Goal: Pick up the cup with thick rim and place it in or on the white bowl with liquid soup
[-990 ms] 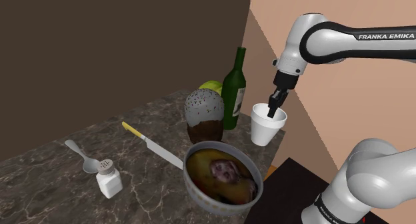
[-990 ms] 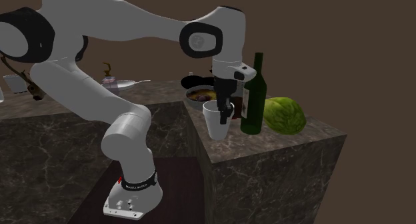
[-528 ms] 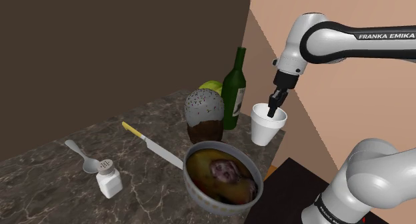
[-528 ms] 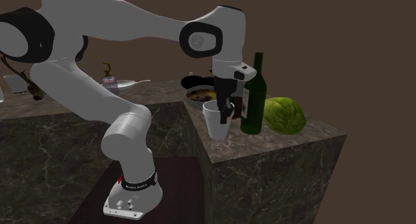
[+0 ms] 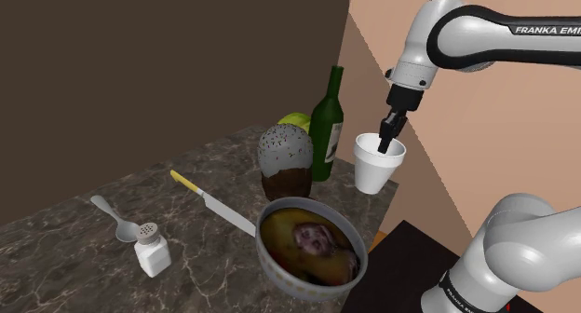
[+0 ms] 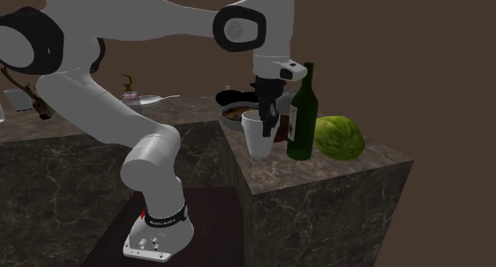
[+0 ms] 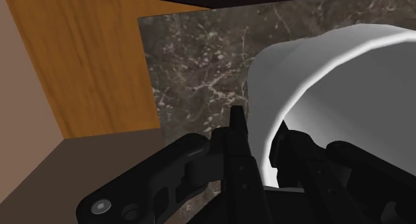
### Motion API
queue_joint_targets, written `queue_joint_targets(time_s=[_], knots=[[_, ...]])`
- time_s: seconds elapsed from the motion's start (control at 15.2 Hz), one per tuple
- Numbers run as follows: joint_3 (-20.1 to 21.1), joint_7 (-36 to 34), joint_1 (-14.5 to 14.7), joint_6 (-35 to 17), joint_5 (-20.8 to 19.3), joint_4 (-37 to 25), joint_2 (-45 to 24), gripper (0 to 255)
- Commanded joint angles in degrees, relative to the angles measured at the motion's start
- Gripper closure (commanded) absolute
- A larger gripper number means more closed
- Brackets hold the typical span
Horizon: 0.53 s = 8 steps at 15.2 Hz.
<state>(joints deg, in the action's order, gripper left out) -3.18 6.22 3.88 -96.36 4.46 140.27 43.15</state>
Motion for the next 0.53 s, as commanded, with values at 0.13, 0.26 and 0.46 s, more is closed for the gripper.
queue_joint_targets(time_s=[0.13, 0.26, 0.46], knots=[[0.04, -0.30, 0.08, 2.85, 0.04, -3.34, -0.48, 255], [0.04, -0.44, 0.11, 4.28, 0.04, -5.07, -0.77, 255], [0.04, -0.64, 0.17, 6.41, 0.06, -7.73, -1.29, 255]])
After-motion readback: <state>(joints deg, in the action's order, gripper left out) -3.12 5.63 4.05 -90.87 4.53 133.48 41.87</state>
